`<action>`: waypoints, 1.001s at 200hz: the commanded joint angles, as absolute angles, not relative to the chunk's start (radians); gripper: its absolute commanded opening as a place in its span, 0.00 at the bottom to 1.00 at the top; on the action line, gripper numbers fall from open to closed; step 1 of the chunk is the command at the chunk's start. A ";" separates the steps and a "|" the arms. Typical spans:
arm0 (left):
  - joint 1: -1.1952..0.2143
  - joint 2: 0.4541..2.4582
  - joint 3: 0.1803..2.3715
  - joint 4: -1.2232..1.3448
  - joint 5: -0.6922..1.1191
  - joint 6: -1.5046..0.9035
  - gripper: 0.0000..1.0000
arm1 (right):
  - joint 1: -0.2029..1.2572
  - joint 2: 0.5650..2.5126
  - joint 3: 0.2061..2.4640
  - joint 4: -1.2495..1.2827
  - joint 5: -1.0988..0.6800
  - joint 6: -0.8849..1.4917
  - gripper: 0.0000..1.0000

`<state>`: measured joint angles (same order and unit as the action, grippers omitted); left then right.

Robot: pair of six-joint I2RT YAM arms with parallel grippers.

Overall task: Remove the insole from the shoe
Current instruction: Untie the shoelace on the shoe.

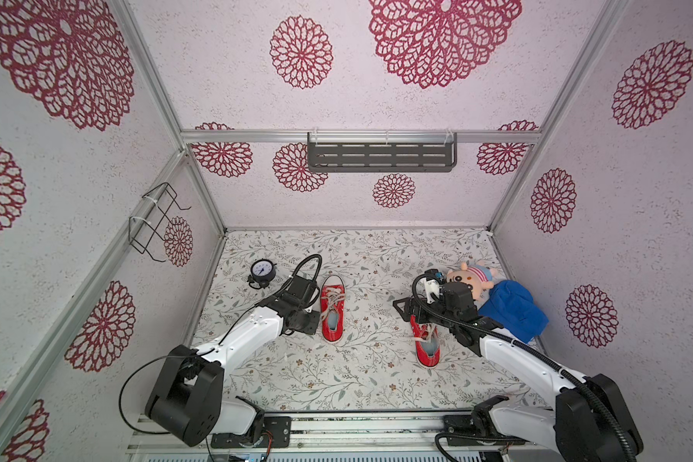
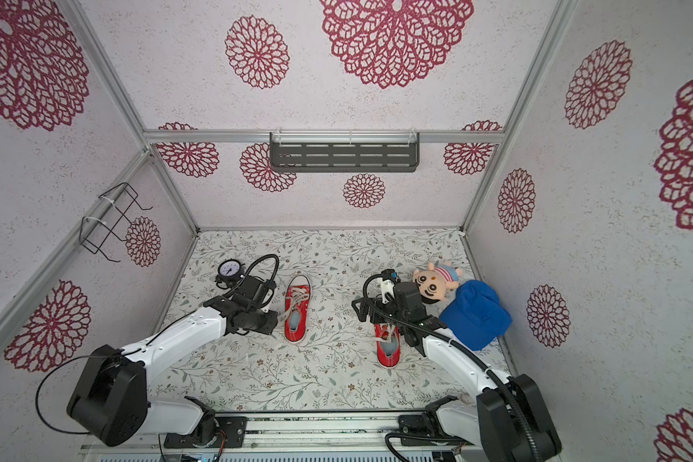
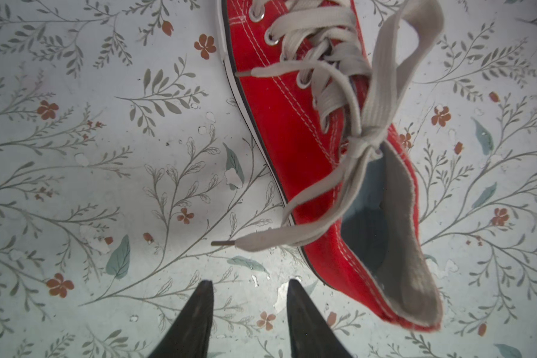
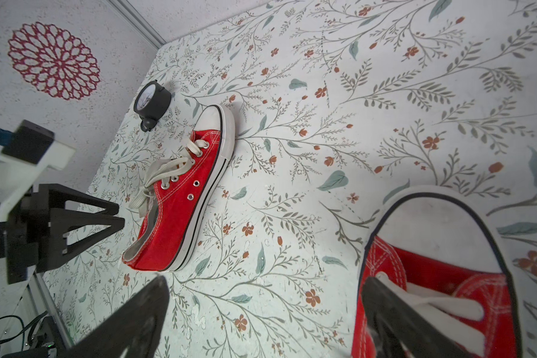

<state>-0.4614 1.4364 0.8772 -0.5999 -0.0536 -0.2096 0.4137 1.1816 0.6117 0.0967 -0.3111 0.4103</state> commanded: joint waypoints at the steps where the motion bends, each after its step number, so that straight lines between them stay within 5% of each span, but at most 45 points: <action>1: -0.458 1.474 0.915 -0.584 -0.066 -0.103 0.42 | 0.419 1.176 0.632 0.126 -0.317 0.373 0.99; 164: -0.466 1.508 0.844 -0.390 -0.041 0.133 0.39 | 0.419 1.172 0.637 0.118 -0.308 0.348 0.99; 200: -0.468 1.514 0.850 -0.396 -0.063 0.146 0.17 | 0.418 1.171 0.638 0.118 -0.308 0.353 0.99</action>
